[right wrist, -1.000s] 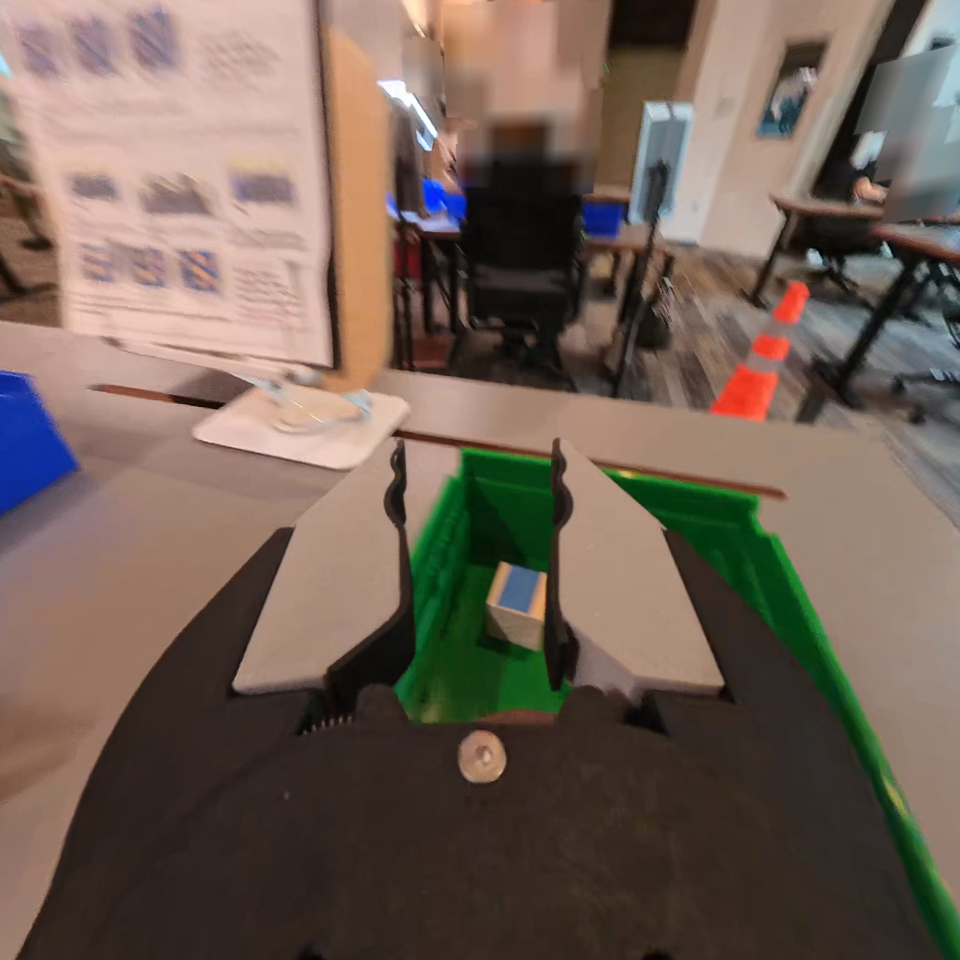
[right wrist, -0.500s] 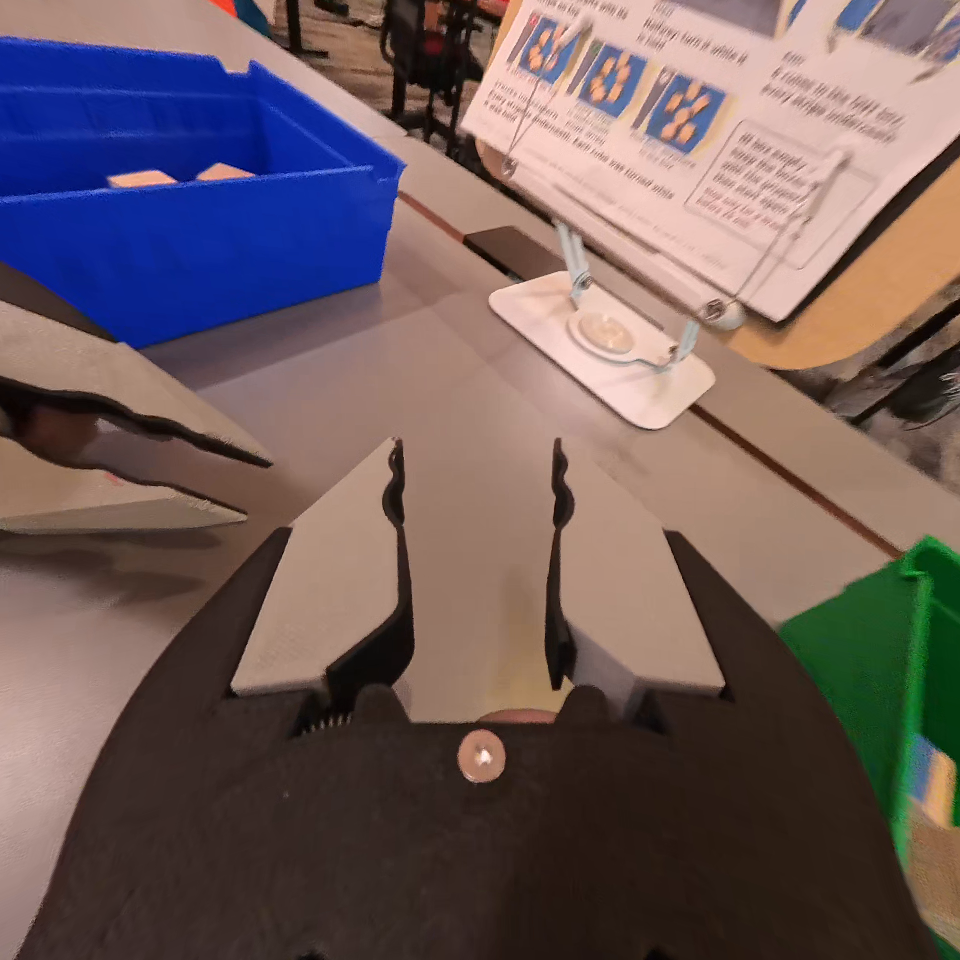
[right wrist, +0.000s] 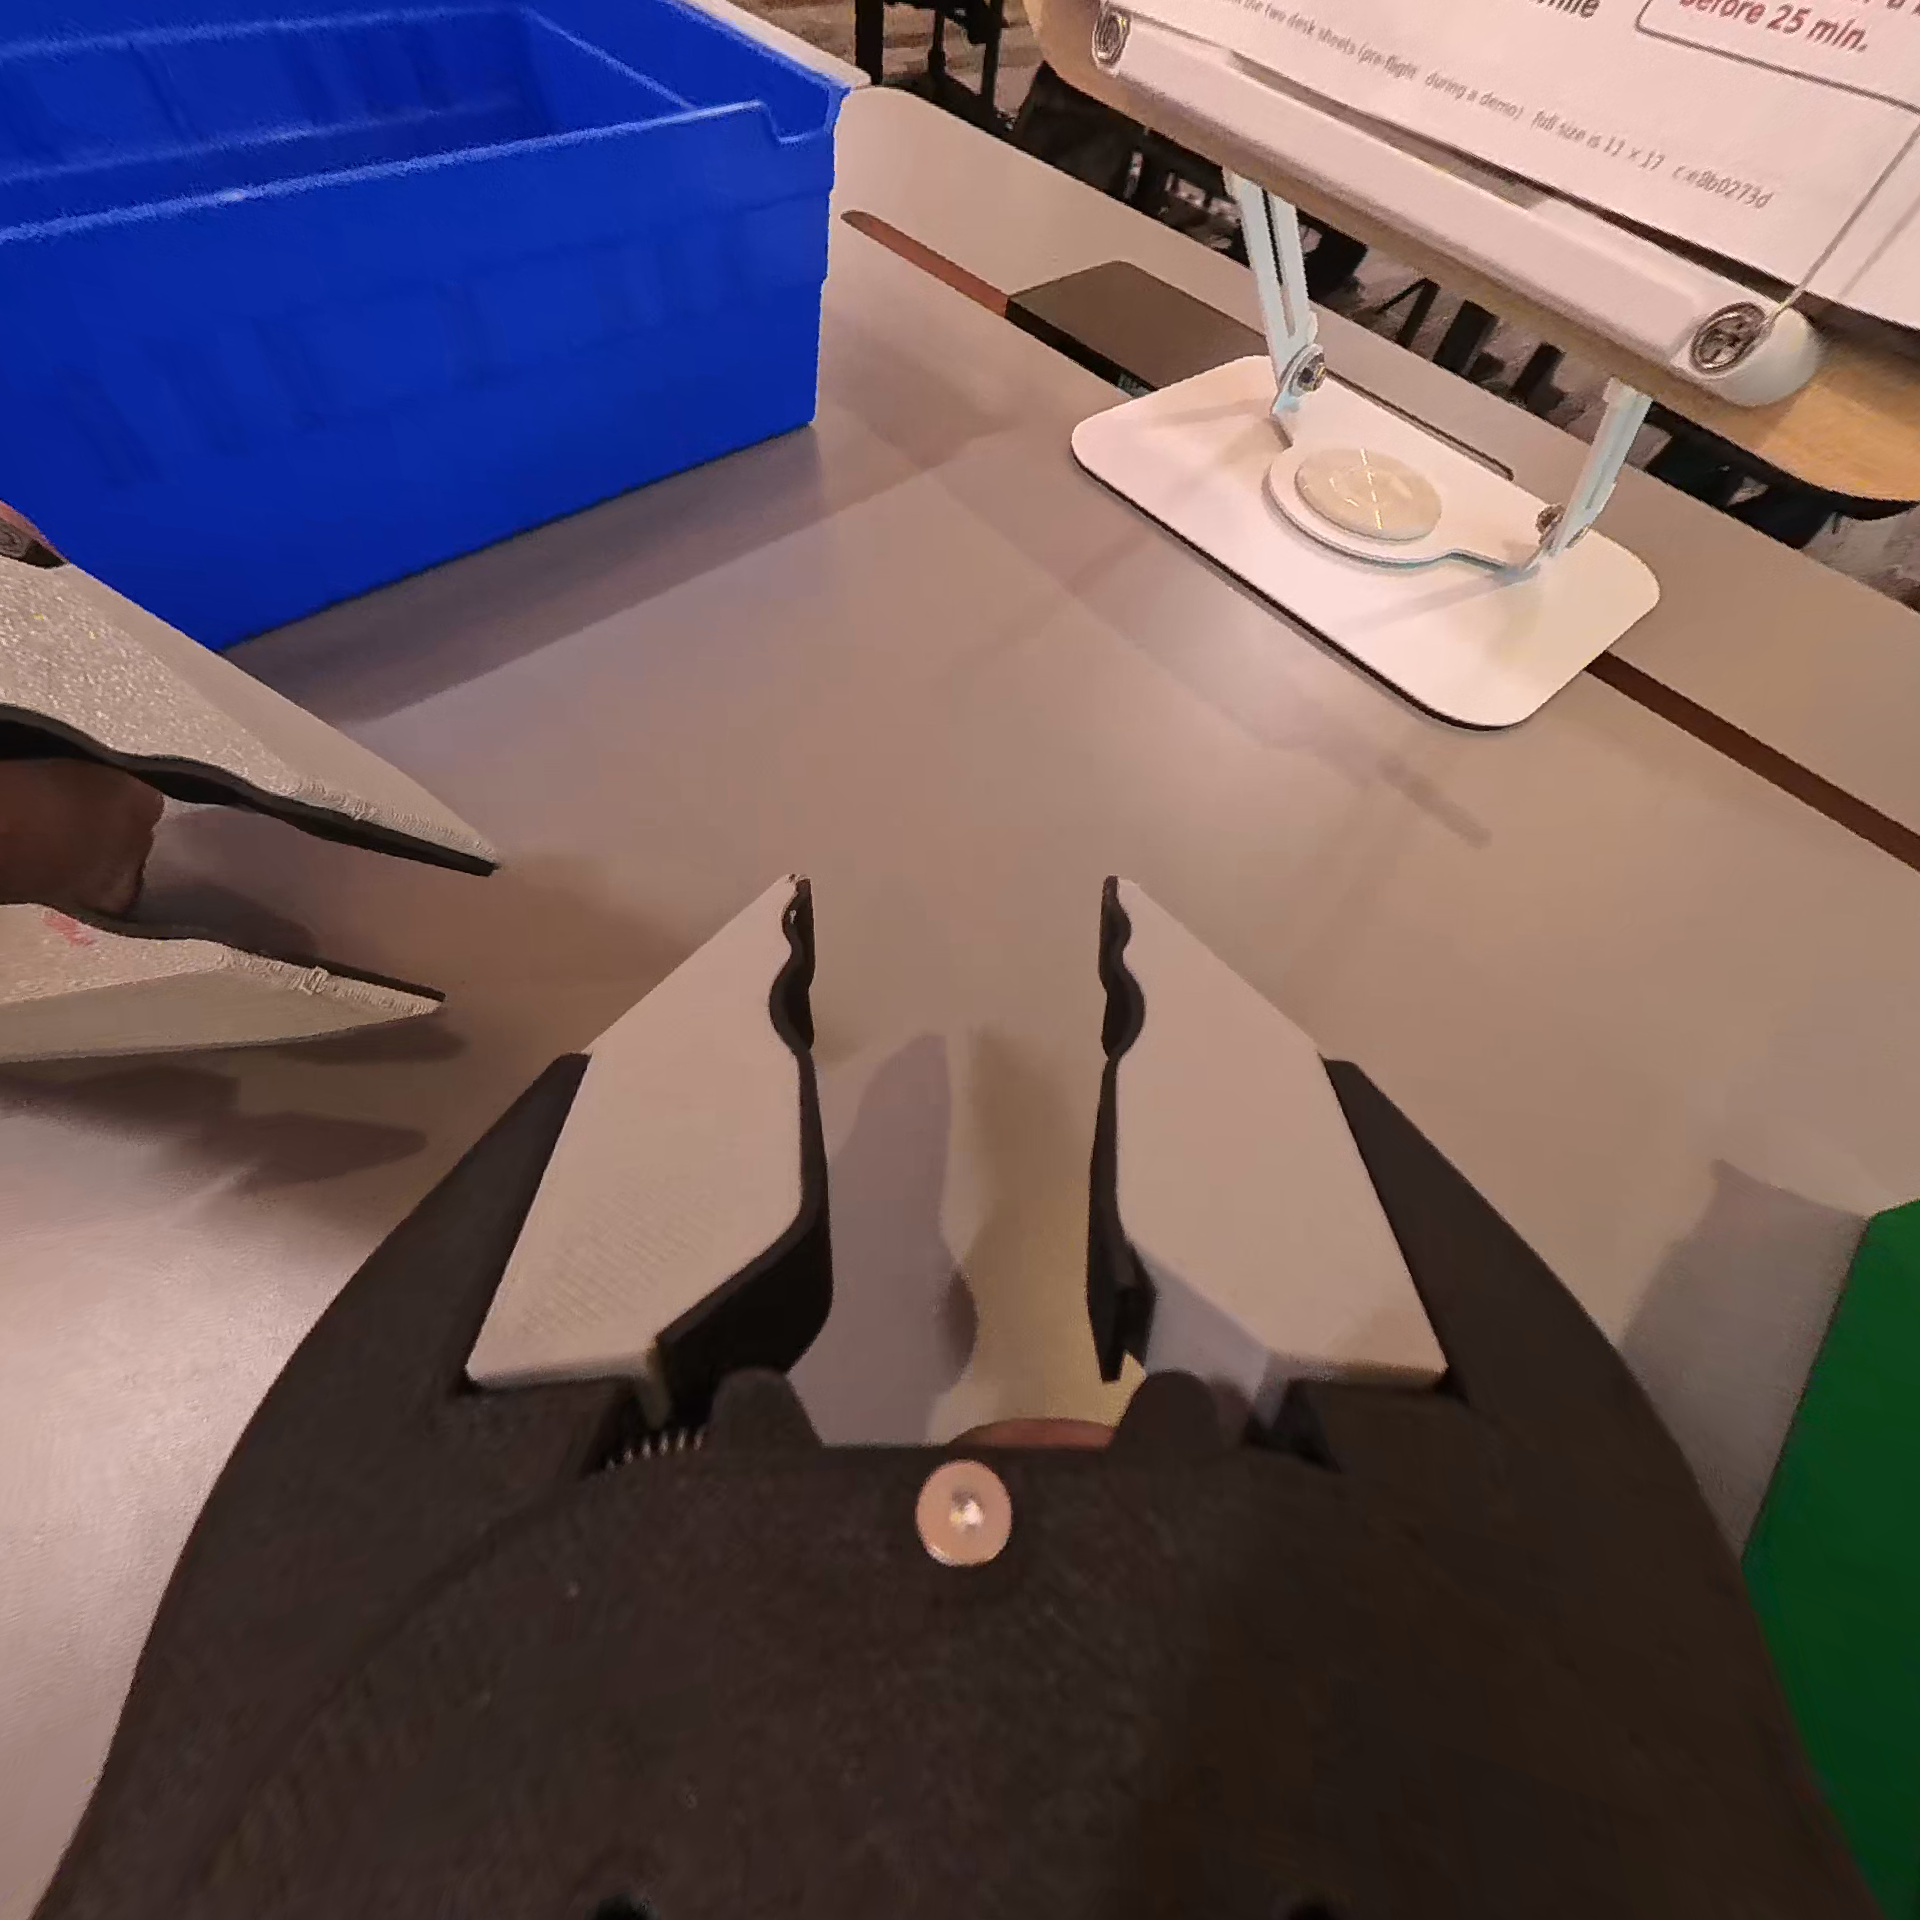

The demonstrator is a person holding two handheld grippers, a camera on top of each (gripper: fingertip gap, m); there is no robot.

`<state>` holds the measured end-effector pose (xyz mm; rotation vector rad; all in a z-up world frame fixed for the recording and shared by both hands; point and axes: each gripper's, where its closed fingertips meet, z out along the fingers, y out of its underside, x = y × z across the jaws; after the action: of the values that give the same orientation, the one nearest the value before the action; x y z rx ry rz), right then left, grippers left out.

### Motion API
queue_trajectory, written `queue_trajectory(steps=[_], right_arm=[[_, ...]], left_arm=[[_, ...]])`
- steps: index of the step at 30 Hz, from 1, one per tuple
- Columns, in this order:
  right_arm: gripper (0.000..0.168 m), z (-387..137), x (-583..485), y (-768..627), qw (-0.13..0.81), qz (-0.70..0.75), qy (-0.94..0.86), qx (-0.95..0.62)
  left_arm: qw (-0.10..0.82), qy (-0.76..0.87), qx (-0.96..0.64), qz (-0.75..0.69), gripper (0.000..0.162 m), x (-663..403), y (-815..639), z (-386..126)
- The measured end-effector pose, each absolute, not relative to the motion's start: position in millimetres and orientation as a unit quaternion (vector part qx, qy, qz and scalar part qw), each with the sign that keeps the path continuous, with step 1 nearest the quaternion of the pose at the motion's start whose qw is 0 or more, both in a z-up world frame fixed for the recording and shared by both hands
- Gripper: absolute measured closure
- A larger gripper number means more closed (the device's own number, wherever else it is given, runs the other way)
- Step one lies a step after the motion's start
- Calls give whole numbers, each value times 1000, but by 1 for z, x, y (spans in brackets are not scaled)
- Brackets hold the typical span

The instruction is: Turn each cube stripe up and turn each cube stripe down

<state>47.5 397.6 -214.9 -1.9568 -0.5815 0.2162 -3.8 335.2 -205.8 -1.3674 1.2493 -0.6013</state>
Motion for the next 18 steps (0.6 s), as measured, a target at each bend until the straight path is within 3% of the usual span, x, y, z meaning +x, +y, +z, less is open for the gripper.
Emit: queue_trajectory(steps=[18], right_arm=[[117,-218,49,398,517,69,-251,-816]], left_arm=[[561,538,-580,-246,144,-3,335,-208]])
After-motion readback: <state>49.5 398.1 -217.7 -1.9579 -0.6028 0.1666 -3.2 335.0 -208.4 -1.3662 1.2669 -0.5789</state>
